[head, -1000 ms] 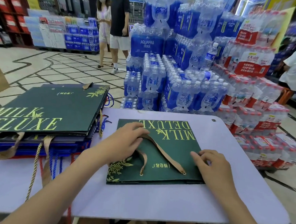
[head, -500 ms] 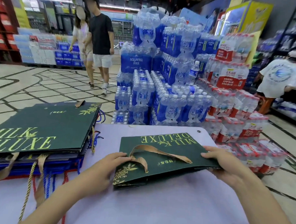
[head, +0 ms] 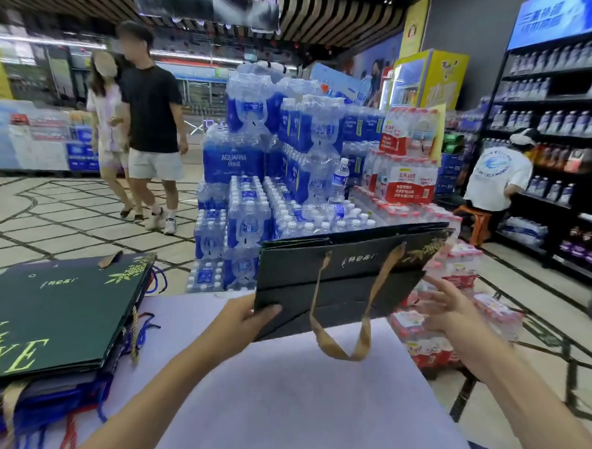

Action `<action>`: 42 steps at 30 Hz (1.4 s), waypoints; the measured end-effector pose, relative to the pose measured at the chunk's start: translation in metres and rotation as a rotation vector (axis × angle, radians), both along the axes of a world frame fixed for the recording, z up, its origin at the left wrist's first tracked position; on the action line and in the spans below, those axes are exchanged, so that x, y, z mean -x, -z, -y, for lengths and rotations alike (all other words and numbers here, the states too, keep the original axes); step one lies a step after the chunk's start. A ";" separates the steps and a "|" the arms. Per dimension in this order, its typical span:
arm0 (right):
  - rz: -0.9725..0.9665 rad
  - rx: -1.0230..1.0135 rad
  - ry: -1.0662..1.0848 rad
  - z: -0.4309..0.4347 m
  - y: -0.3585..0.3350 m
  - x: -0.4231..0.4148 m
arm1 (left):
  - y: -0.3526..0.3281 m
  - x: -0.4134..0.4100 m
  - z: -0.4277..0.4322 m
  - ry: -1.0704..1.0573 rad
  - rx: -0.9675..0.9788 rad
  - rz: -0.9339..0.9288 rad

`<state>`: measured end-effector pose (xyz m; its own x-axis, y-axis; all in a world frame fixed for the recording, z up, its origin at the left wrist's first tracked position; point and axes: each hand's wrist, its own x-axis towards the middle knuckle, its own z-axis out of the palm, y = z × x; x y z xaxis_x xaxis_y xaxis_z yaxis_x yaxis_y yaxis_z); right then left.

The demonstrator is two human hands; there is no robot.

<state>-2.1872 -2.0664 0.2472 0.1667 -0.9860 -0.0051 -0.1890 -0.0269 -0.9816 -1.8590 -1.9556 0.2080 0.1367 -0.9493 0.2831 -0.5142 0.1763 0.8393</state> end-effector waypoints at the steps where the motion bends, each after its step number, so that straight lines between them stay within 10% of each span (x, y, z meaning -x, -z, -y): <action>1: -0.012 0.022 0.007 0.004 0.004 0.000 | -0.006 0.007 0.005 0.026 -0.041 -0.056; 14: -0.073 -0.132 0.160 0.073 0.080 -0.008 | 0.037 0.035 0.066 -0.142 -0.453 -0.565; 28: -0.430 -0.142 0.155 0.116 0.117 -0.029 | 0.056 0.028 0.077 -0.547 -0.434 0.552; 36: -0.591 -0.099 0.100 0.120 0.121 -0.034 | 0.062 0.017 0.073 -0.542 -0.414 0.541; 42: -0.954 0.400 0.183 0.054 0.080 -0.077 | 0.027 -0.011 0.030 -0.514 -0.255 0.610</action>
